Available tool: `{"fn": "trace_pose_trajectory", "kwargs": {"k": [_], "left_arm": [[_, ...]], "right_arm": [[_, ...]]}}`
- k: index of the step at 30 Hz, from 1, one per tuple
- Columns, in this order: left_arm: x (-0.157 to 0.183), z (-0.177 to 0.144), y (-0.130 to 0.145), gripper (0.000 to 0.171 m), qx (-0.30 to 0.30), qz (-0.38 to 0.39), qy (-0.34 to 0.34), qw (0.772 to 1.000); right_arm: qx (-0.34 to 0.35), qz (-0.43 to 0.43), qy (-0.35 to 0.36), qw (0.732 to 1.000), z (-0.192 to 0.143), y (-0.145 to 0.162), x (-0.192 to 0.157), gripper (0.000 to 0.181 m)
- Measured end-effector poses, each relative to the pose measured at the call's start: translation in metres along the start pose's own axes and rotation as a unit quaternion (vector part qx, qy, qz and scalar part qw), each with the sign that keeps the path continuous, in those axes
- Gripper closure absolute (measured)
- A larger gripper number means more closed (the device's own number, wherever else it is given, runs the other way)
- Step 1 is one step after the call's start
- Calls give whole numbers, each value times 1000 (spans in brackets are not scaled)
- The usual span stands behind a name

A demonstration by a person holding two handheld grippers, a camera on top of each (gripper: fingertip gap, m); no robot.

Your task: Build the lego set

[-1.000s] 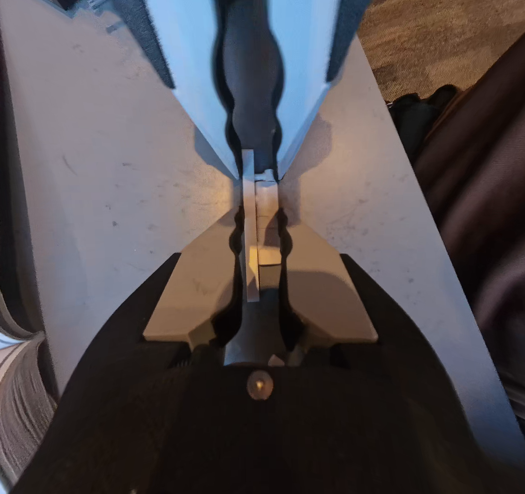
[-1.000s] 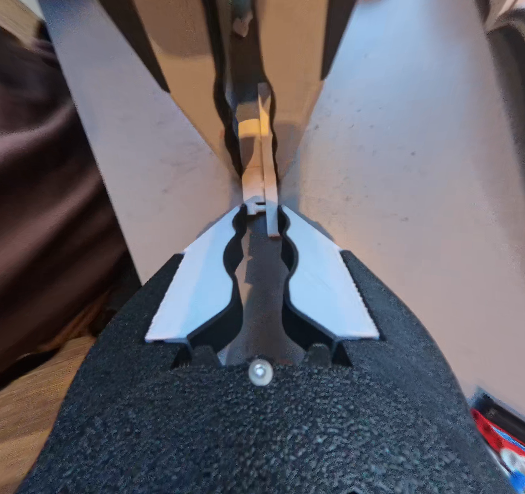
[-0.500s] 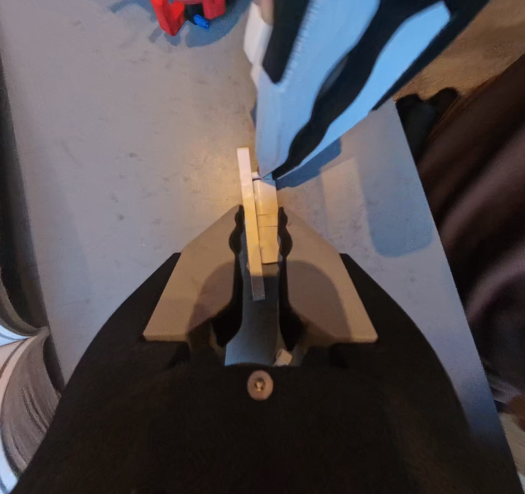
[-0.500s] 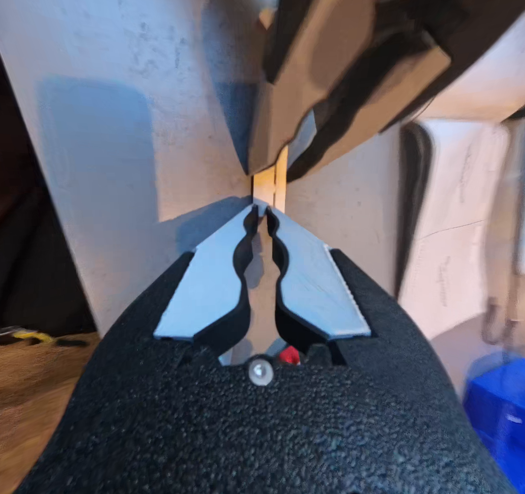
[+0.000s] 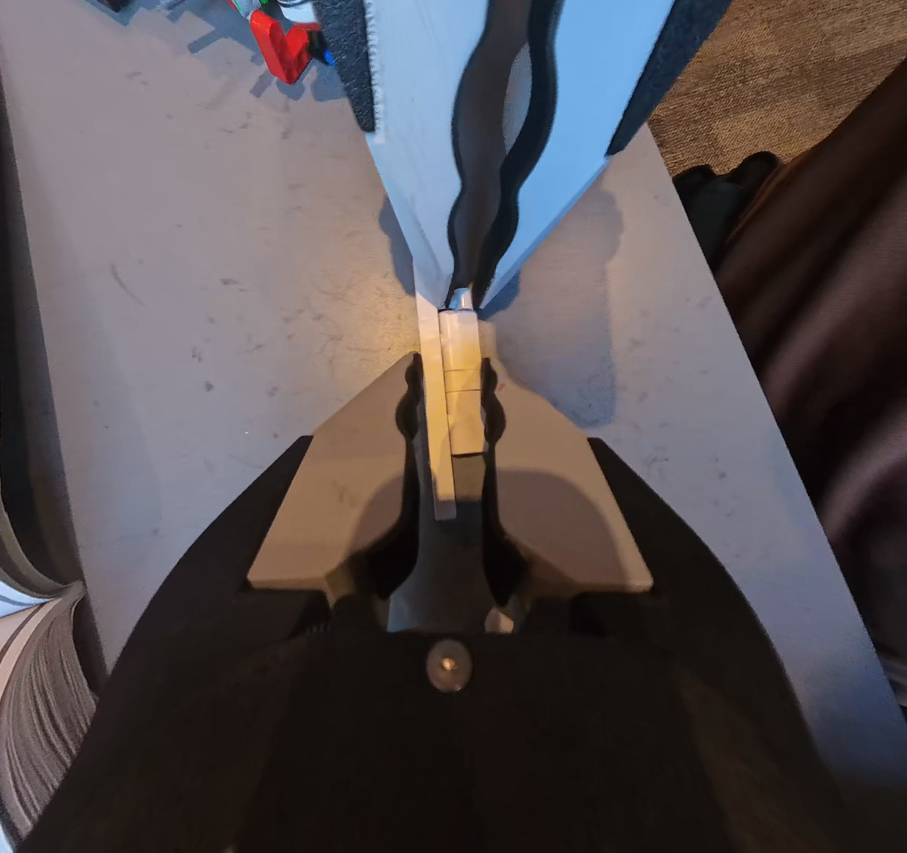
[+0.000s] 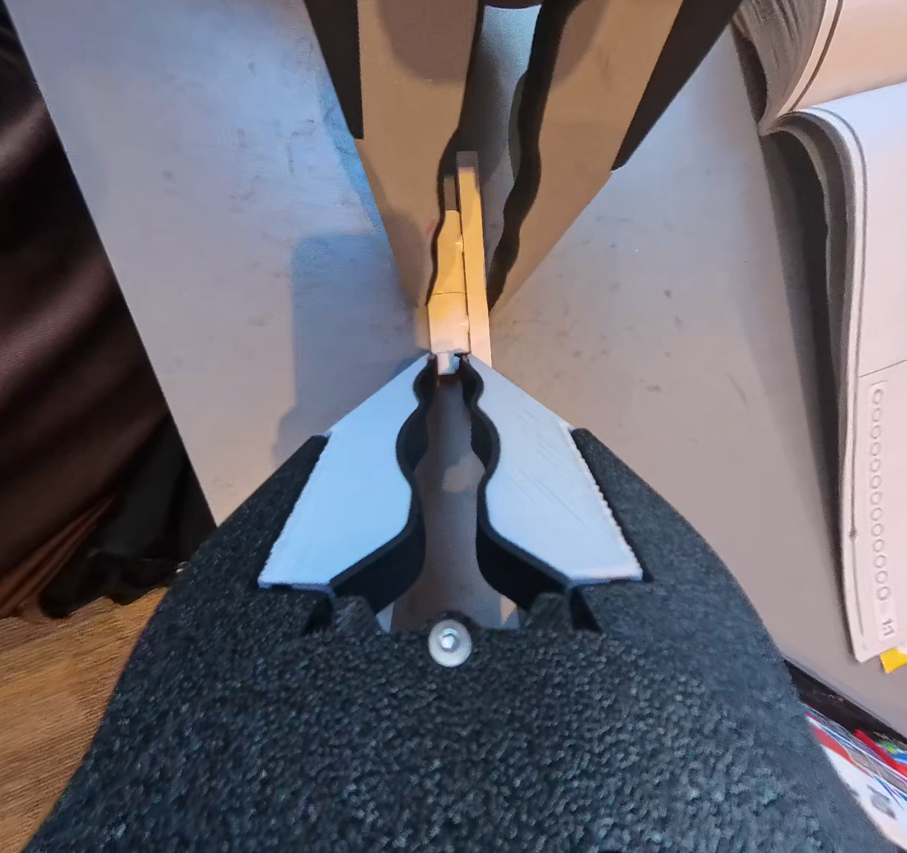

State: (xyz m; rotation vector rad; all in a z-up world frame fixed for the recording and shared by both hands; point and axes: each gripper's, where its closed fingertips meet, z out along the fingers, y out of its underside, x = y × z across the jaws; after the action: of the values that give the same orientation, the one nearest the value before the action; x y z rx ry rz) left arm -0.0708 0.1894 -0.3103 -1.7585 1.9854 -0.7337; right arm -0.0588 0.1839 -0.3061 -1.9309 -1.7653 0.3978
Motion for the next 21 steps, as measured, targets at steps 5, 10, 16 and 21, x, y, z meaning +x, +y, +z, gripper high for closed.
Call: {"fn": "trace_pose_trajectory", "kwargs": {"k": [5, 10, 16, 21], "left_arm": [[1, 1, -1, 150, 9, -13, -3, 1000], [2, 2, 1, 150, 2, -7, -8, 1000], [1, 1, 1, 150, -2, 1, -9, 1000], [3, -1, -1, 150, 10, -8, -9, 1000]], "right_arm": [[-2, -47, 81, 996, -1, 0, 4, 167], [6, -33, 100, 994, -1, 1, 9, 154], [20, 56, -25, 998, 4, 3, 5, 158], [17, 23, -29, 999, 4, 3, 3, 159]]}}
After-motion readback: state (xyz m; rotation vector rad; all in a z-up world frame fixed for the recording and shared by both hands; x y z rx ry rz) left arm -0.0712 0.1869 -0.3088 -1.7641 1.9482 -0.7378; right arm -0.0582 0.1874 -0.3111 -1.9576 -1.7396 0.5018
